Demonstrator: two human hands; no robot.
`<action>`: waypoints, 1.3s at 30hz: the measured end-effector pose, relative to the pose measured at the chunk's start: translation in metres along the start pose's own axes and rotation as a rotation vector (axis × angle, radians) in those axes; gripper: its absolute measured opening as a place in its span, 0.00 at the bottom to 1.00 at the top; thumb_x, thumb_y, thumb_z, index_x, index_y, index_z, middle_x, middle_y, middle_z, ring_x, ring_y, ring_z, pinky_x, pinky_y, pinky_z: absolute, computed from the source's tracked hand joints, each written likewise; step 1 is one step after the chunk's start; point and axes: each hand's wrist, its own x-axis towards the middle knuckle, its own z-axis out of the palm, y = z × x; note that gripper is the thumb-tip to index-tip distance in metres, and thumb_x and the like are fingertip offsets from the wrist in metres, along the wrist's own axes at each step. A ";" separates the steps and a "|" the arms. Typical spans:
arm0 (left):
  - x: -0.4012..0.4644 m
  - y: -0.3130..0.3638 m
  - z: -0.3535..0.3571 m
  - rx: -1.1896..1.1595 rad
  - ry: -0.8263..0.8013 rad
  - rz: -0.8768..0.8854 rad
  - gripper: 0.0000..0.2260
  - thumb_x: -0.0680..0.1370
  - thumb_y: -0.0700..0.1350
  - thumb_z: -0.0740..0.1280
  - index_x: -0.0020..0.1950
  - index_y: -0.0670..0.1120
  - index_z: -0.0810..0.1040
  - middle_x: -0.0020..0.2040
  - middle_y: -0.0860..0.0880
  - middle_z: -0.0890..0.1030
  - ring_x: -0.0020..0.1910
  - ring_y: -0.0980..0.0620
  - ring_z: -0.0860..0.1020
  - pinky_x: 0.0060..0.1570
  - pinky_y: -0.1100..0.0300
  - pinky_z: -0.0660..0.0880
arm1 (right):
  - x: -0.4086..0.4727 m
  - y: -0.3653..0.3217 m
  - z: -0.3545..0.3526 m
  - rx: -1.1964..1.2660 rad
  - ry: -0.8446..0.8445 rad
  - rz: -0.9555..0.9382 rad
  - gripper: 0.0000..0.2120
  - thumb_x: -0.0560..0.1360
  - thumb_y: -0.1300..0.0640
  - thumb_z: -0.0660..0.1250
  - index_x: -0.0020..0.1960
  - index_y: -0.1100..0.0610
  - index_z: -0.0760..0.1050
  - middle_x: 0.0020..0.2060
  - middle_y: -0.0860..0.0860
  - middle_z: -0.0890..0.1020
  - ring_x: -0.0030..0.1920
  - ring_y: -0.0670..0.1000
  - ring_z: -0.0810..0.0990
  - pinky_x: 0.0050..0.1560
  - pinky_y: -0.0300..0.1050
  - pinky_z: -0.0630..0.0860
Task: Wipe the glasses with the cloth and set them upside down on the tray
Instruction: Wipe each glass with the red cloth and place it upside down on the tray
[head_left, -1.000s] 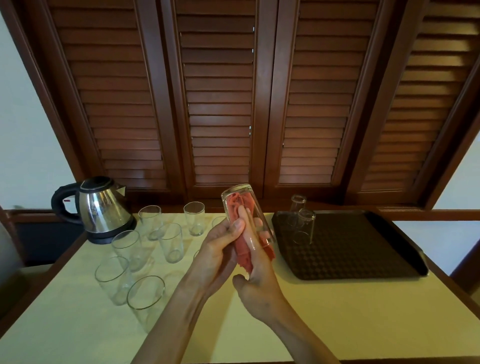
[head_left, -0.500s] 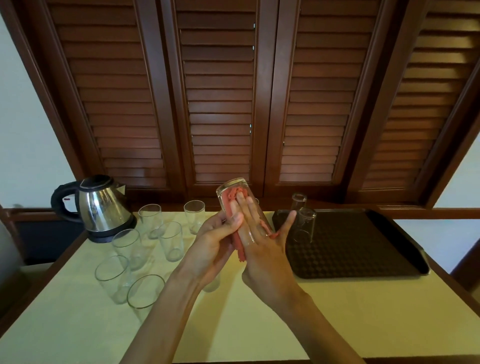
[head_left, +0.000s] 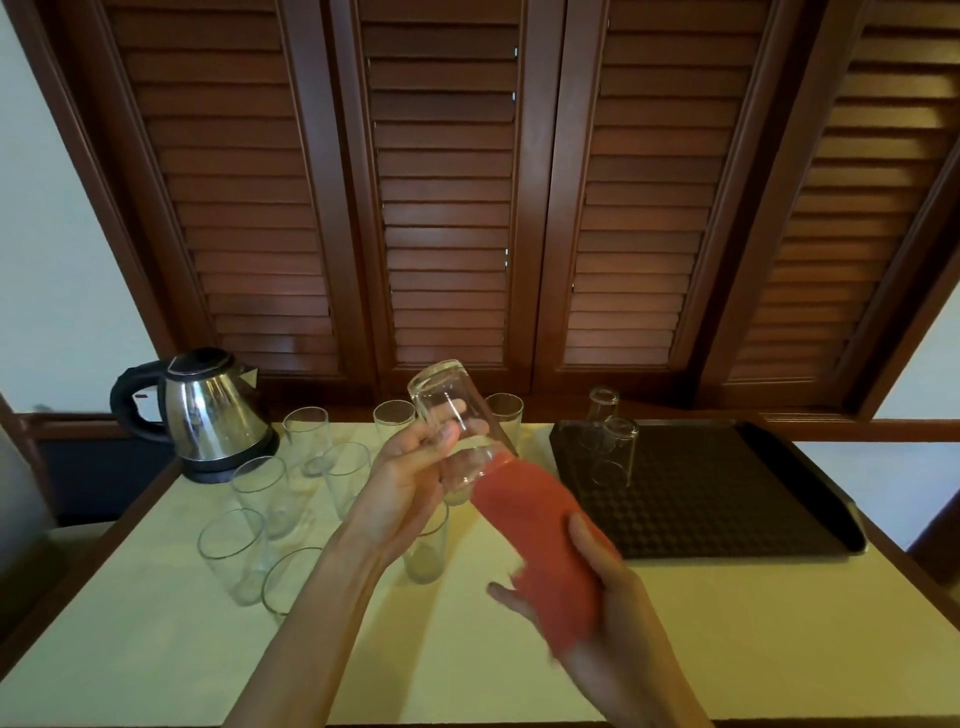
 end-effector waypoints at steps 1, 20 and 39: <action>-0.001 0.002 -0.004 -0.024 0.007 0.004 0.24 0.75 0.44 0.68 0.71 0.39 0.76 0.55 0.42 0.85 0.53 0.41 0.85 0.55 0.50 0.82 | -0.003 -0.005 -0.002 0.016 0.085 -0.041 0.32 0.59 0.51 0.83 0.61 0.60 0.81 0.41 0.59 0.85 0.37 0.56 0.84 0.65 0.73 0.71; -0.013 -0.004 0.038 0.185 0.077 0.033 0.27 0.82 0.69 0.52 0.67 0.58 0.82 0.66 0.49 0.84 0.68 0.47 0.80 0.71 0.35 0.72 | 0.038 0.005 0.036 -1.314 -0.298 -0.812 0.34 0.80 0.30 0.48 0.81 0.38 0.43 0.81 0.37 0.40 0.81 0.44 0.43 0.79 0.59 0.58; -0.001 -0.004 0.001 0.829 0.033 0.187 0.30 0.65 0.36 0.83 0.61 0.56 0.77 0.47 0.61 0.81 0.41 0.54 0.77 0.39 0.62 0.77 | 0.058 -0.041 0.022 -0.997 -0.382 -0.738 0.20 0.83 0.56 0.58 0.74 0.46 0.71 0.72 0.44 0.74 0.77 0.47 0.67 0.78 0.60 0.61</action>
